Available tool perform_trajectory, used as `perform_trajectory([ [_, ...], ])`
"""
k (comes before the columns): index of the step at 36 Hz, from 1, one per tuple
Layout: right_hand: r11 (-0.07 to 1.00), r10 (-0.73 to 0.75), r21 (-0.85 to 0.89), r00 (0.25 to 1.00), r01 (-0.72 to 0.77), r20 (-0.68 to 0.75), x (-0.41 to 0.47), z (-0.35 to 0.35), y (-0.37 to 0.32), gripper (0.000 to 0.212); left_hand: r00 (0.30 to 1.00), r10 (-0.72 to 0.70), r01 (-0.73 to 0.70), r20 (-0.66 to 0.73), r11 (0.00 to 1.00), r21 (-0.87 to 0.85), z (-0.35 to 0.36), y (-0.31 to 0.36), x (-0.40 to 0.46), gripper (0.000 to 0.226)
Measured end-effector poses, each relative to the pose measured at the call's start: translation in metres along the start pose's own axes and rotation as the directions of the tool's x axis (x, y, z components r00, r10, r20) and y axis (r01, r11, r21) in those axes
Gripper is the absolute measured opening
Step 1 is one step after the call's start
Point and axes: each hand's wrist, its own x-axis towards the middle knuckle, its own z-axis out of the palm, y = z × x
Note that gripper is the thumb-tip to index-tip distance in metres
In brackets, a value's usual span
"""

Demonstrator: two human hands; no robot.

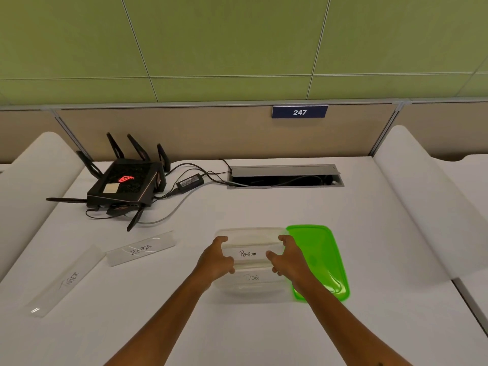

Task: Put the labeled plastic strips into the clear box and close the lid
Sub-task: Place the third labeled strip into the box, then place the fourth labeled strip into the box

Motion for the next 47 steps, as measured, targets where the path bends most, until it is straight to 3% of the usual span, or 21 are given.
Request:
perform_trajectory([
  [5, 0.999, 0.035, -0.017, 0.999, -0.035, -0.007, 0.001, 0.001, -0.002, 0.057, 1.0, 0.002, -0.002, 0.006, 1.0, -0.025, -0.001, 0.003, 0.001, 0.064],
  [11, 0.998, 0.045, -0.033, 0.999, -0.044, 0.006, 0.0, 0.001, -0.002, 0.059, 1.0, -0.018, 0.019, 0.008, 0.997, -0.079, 0.001, 0.0, 0.006, 0.061],
  [17, 0.999, 0.046, -0.021, 0.999, -0.046, -0.006, 0.001, 0.003, -0.001, 0.056, 0.999, 0.053, -0.052, 0.001, 0.996, -0.075, 0.001, -0.006, 0.006, 0.055],
  [23, 0.992, -0.072, -0.109, 0.989, 0.057, -0.133, 0.007, 0.014, -0.003, 0.058, 0.982, 0.126, -0.15, -0.14, 0.973, -0.175, -0.013, -0.01, 0.004, 0.039],
  [28, 0.974, -0.223, -0.06, 0.966, 0.217, -0.128, -0.004, 0.033, -0.035, 0.034, 0.939, 0.15, -0.214, -0.309, 0.959, -0.186, -0.043, -0.024, -0.001, 0.023],
  [39, 0.94, -0.335, -0.043, 0.941, 0.337, 0.052, -0.018, 0.133, -0.096, 0.037, 0.876, -0.034, -0.097, -0.482, 0.965, -0.244, -0.124, -0.11, 0.005, 0.017],
  [44, 0.964, -0.246, -0.052, 0.947, 0.261, 0.206, -0.018, 0.186, -0.111, 0.055, 0.813, -0.097, -0.023, -0.574, 0.98, -0.199, -0.164, -0.16, 0.012, 0.017],
  [47, 0.976, -0.187, -0.059, 0.945, 0.21, 0.269, -0.015, 0.214, -0.116, 0.064, 0.784, -0.132, 0.007, -0.607, 0.979, -0.203, -0.183, -0.176, 0.013, 0.029],
])
